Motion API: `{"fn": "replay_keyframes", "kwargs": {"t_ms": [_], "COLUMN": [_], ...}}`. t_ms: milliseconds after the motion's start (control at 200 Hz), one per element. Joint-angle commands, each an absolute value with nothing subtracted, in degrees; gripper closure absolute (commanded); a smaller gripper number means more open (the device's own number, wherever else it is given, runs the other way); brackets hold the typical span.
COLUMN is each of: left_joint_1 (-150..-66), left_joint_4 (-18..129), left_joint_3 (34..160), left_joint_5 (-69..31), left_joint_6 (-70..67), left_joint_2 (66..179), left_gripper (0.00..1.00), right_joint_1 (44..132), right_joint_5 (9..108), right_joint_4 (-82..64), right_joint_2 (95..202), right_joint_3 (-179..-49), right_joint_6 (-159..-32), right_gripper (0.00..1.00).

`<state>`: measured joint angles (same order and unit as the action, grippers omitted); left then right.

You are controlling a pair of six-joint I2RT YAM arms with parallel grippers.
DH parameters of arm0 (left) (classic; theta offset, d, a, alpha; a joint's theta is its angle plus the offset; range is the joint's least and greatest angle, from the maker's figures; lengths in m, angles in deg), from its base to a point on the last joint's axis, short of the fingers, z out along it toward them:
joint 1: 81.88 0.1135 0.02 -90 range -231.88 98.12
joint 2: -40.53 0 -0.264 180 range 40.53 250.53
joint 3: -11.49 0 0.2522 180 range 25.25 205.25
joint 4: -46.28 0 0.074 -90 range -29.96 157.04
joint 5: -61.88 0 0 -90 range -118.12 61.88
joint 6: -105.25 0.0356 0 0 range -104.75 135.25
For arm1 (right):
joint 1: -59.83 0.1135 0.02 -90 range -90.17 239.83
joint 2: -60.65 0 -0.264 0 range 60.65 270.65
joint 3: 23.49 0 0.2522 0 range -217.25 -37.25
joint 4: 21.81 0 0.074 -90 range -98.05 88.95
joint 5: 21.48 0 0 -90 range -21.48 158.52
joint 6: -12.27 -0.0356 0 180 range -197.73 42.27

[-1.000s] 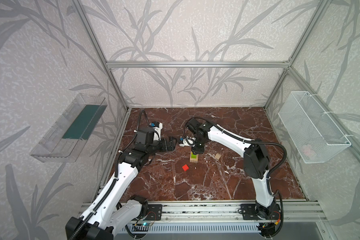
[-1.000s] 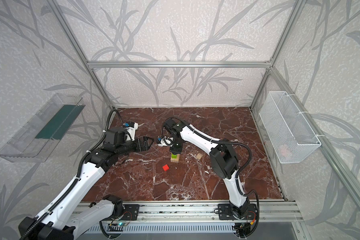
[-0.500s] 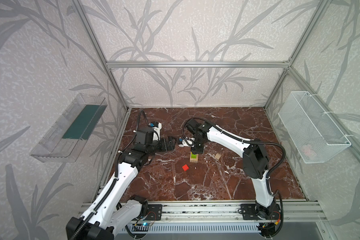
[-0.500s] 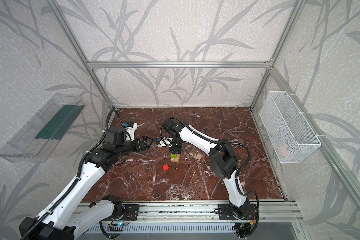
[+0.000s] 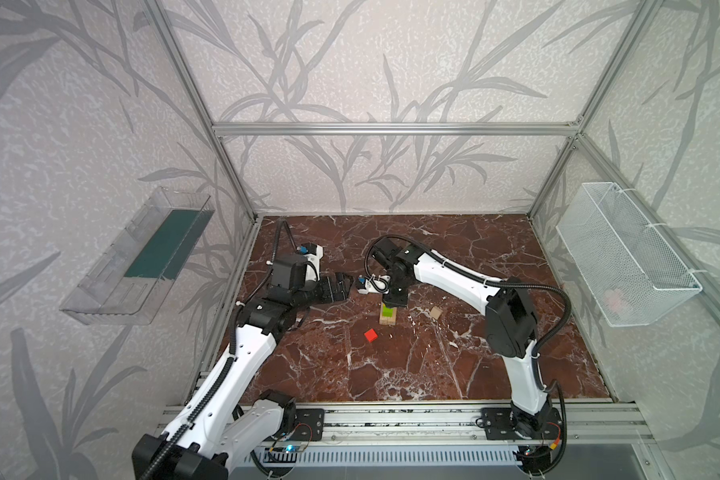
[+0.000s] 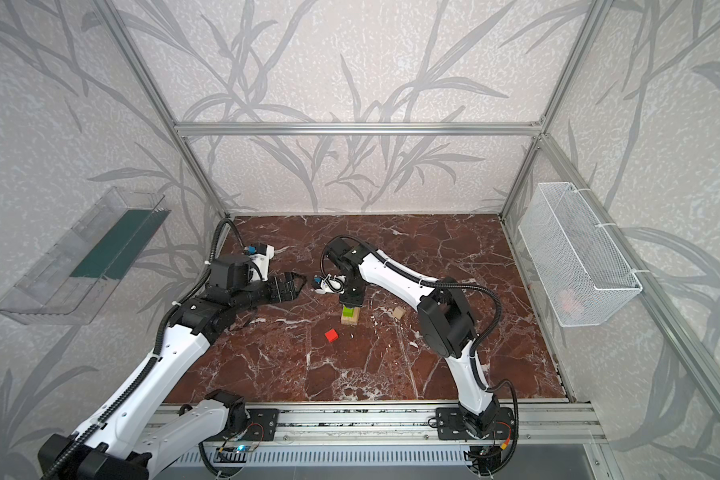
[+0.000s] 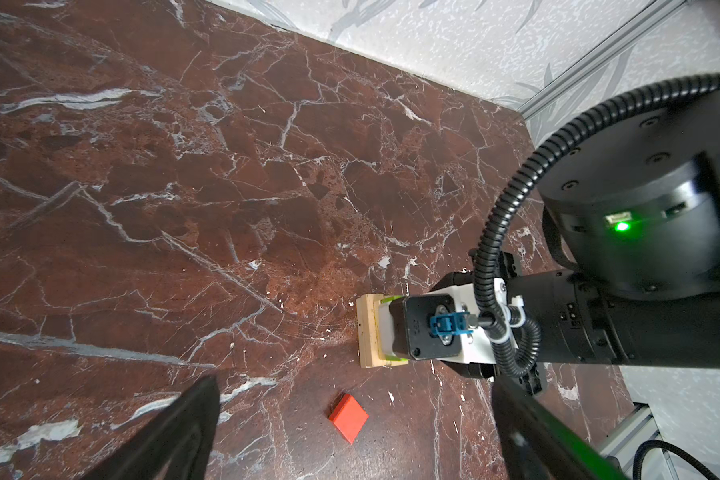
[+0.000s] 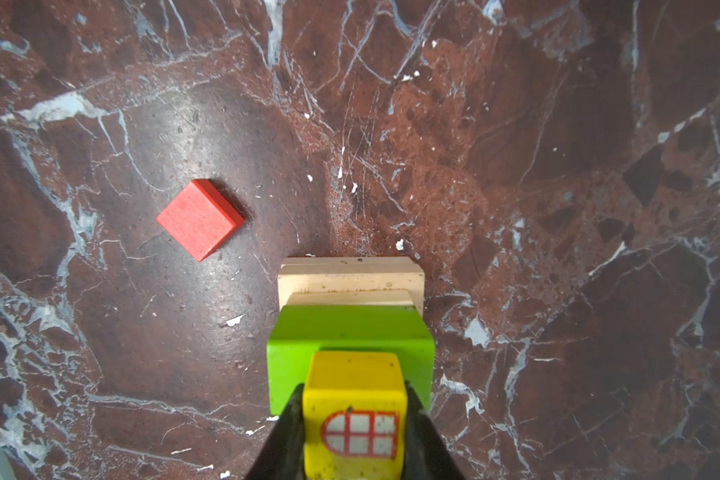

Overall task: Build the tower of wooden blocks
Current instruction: 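Lower the yellow block onto the green block with the right gripper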

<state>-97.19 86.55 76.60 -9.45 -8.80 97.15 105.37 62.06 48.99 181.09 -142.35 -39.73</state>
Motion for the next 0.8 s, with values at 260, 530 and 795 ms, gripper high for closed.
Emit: {"fn": "replay_keyframes", "kwargs": {"t_ms": [260, 530, 795], "left_joint_1": [-96.7, -96.6, -96.6], "left_joint_4": [85.6, 85.6, 85.6], "left_joint_3": [76.0, 76.0, 76.0], "left_joint_5": [-9.0, -9.0, -8.6], "left_joint_6": [-8.6, -8.6, -8.6], "left_joint_2": [96.6, 96.5, 96.9], "left_gripper": [0.01, 0.01, 0.01], "right_joint_1": [105.6, 105.5, 105.5], "right_joint_5": [62.0, 62.7, 63.1], "right_joint_4": [50.8, 50.5, 50.1], "right_joint_2": [181.7, 181.7, 180.6], "right_joint_3": [-143.6, -143.7, -143.7], "right_joint_6": [-39.8, -40.2, -40.5], "right_gripper": [0.80, 0.69, 0.62]}}
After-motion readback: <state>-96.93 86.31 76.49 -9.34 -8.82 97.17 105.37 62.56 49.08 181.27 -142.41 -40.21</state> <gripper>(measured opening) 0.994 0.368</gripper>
